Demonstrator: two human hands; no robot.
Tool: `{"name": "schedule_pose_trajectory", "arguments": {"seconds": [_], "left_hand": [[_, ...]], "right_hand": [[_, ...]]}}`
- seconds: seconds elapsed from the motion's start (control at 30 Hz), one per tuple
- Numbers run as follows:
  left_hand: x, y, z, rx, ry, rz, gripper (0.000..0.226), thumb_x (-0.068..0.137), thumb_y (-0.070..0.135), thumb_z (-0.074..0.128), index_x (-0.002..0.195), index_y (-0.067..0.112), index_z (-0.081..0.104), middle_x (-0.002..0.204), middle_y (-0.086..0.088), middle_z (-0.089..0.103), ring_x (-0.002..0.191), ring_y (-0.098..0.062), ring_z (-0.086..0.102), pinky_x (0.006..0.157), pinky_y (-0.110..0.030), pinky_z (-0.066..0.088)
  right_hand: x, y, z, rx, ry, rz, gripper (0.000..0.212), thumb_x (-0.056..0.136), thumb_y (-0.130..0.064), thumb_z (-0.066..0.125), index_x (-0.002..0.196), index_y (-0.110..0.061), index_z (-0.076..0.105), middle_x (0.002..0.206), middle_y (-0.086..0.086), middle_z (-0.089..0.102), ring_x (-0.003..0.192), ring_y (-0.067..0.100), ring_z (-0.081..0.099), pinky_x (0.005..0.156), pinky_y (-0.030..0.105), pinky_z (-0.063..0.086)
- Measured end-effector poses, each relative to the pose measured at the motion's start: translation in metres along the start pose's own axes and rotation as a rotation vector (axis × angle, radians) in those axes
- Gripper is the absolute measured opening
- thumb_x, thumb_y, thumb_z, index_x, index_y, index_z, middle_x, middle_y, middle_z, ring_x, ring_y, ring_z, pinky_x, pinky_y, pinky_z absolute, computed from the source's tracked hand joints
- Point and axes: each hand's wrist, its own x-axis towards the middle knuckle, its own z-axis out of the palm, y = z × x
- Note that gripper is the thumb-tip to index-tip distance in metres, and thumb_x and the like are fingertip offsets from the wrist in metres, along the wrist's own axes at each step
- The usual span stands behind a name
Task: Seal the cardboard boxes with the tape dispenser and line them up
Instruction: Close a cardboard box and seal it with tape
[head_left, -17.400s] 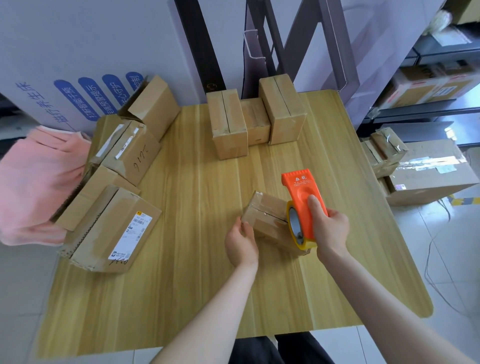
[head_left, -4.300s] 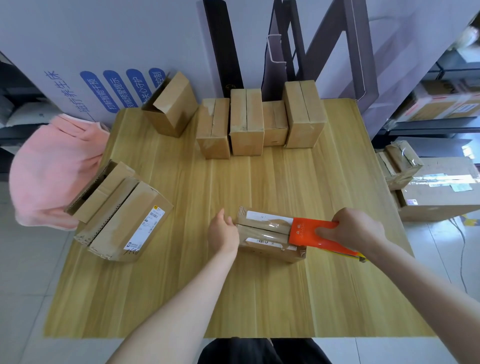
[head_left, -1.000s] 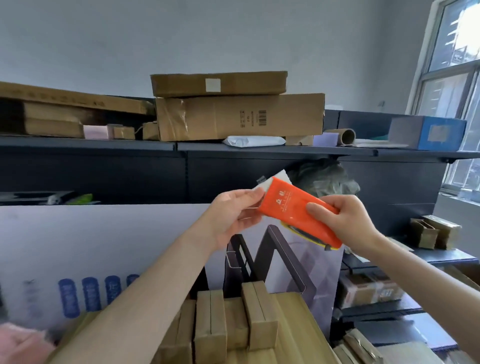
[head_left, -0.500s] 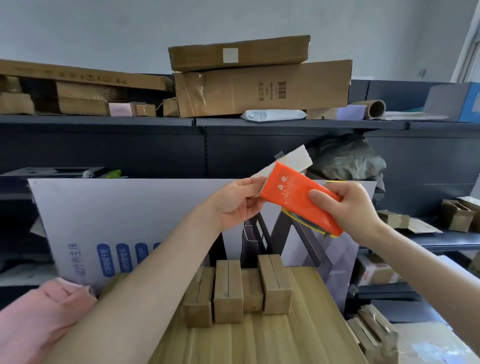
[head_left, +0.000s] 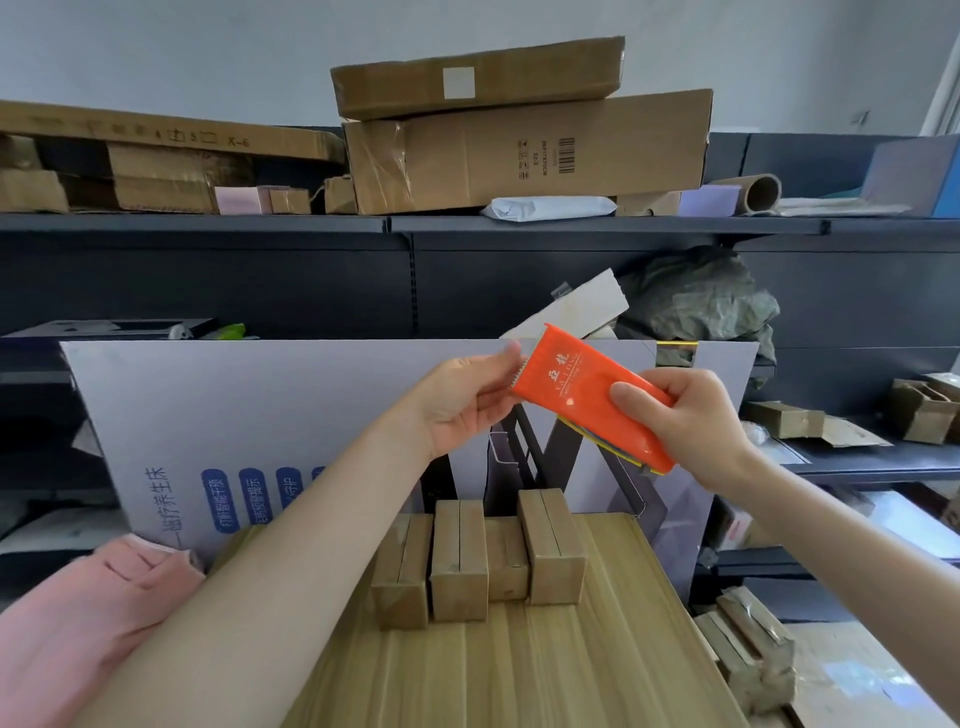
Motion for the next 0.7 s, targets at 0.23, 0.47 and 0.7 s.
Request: {"name": "schedule_pose_trajectory", "arguments": {"seconds": [0.23, 0.47, 0.7], "left_hand": [[0.004, -0.023, -0.001, 0.346, 0.352, 0.151, 0.006, 0.083, 0.020, 0.072, 0.079, 0.018, 0.069, 0.071, 0.004, 0.070, 0.065, -0.005, 0.066, 0.061, -0.021, 0.052], [0.008, -0.080, -0.013, 0.324, 0.497, 0.070, 0.014, 0.083, 0.003, 0.071, 0.075, 0.015, 0.070, 0.071, 0.001, 0.069, 0.063, -0.007, 0.066, 0.057, -0.018, 0.056], [0.005, -0.172, -0.038, 0.379, 0.485, -0.119, 0.018, 0.078, -0.003, 0.072, 0.070, 0.013, 0.074, 0.073, -0.003, 0.073, 0.066, -0.013, 0.069, 0.060, -0.021, 0.055]], "right_hand": [[-0.010, 0.009, 0.017, -0.292, 0.025, -0.068, 0.020, 0.080, -0.039, 0.070, 0.065, -0.026, 0.068, 0.054, -0.012, 0.063, 0.047, 0.004, 0.058, 0.044, 0.020, 0.046], [-0.040, 0.033, 0.039, -0.468, -0.035, 0.073, 0.031, 0.078, -0.050, 0.068, 0.074, -0.020, 0.073, 0.064, -0.003, 0.068, 0.060, 0.014, 0.065, 0.056, 0.035, 0.056], [-0.111, 0.089, 0.043, -0.504, -0.148, 0.336, 0.032, 0.078, -0.047, 0.070, 0.068, -0.016, 0.070, 0.056, 0.001, 0.065, 0.048, 0.019, 0.063, 0.046, 0.039, 0.056]]}}
